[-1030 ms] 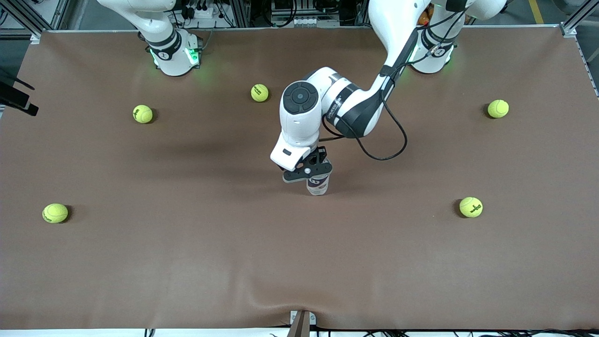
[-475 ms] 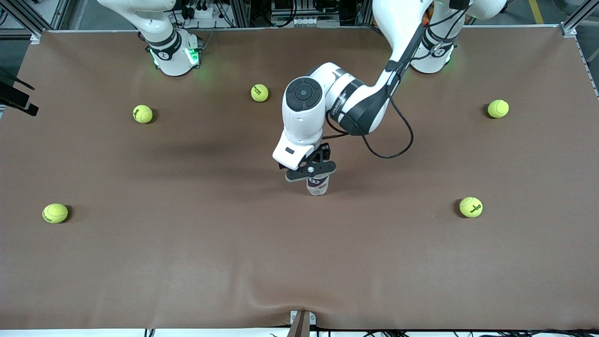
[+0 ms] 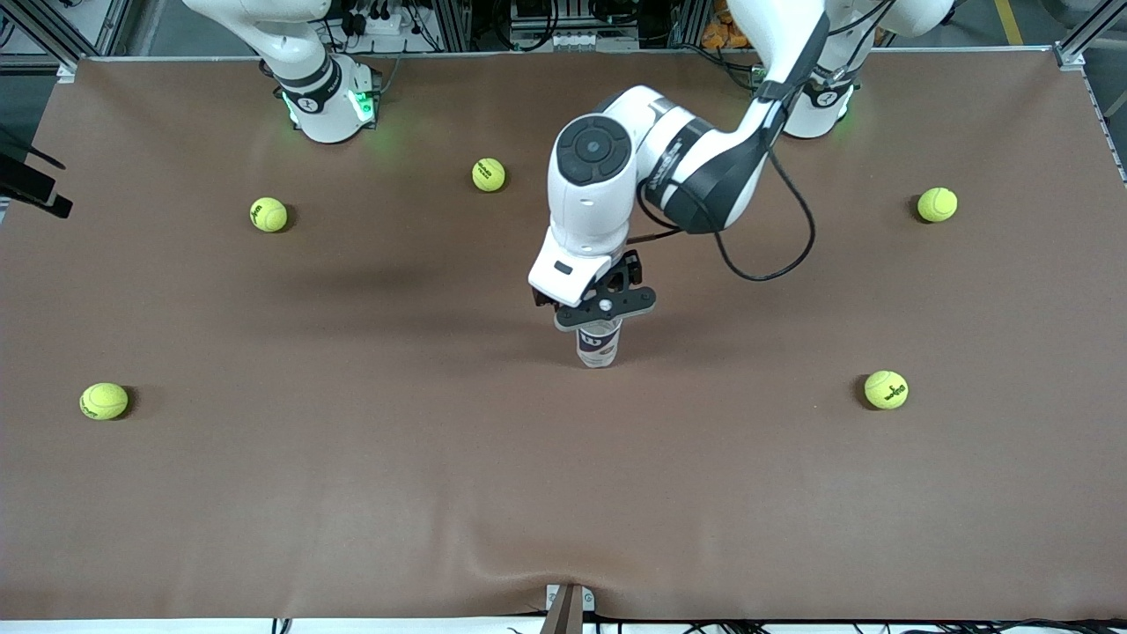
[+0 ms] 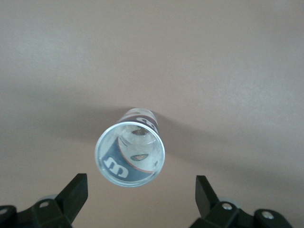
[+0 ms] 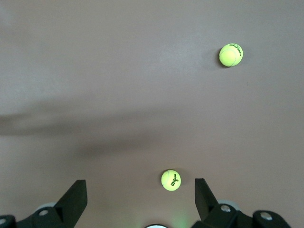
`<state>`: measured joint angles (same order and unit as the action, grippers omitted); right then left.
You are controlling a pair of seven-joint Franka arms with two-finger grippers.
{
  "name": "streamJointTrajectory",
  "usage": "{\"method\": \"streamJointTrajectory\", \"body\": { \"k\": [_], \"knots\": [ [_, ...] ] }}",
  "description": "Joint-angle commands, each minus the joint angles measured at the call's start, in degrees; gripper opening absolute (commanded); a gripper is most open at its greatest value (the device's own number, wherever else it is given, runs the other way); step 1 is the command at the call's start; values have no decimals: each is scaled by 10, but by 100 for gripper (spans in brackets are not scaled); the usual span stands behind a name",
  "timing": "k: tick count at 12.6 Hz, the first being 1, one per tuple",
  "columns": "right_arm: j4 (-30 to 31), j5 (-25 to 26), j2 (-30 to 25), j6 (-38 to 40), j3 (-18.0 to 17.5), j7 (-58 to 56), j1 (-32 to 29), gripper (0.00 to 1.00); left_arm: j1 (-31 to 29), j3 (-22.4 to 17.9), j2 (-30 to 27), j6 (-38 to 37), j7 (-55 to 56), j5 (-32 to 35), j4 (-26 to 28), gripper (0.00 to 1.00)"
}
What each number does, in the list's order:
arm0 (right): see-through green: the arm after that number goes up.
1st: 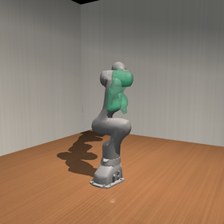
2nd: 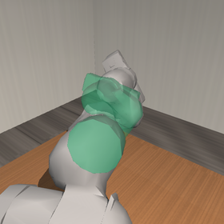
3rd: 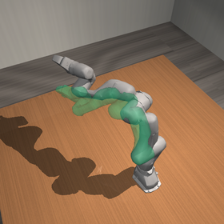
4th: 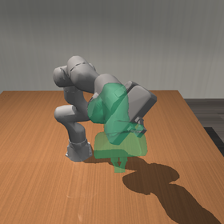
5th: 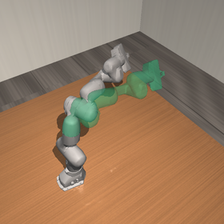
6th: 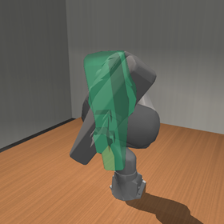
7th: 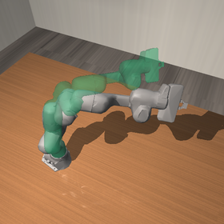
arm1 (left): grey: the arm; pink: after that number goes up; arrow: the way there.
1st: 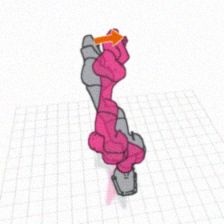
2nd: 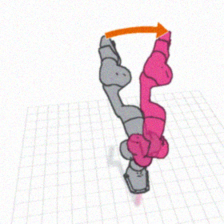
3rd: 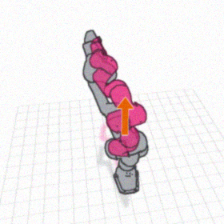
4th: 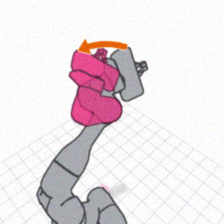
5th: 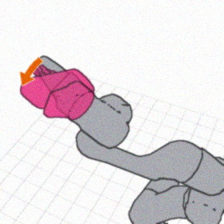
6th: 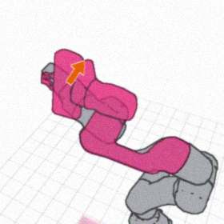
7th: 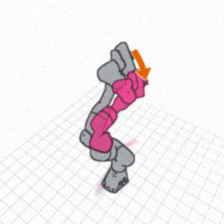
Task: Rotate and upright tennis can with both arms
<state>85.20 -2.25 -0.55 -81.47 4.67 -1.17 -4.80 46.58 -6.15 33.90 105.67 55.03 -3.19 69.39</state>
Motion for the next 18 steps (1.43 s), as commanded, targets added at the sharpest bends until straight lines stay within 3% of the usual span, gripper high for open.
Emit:
{"method": "streamJointTrajectory", "body": {
  "k": [1,7,9,13,18],
  "knots": [
    [-7,-10,-1,9,-7,-2,-12,100,-31,-3,-50,-29,-18,1,5,100],
    [-7,-11,-1,8,-8,-2,-11,100,-110,-8,-141,-124,-142,27,7,100],
    [-6,-11,-1,9,-8,-2,-11,100,-131,-7,-151,-139,-192,61,8,100],
    [-6,-11,-1,8,-8,-2,-10,100,-159,-12,-157,-163,-219,63,11,100],
    [-6,-11,-1,9,-8,-2,-10,100,-312,-25,-168,-182,-423,58,12,100]
  ]
}}
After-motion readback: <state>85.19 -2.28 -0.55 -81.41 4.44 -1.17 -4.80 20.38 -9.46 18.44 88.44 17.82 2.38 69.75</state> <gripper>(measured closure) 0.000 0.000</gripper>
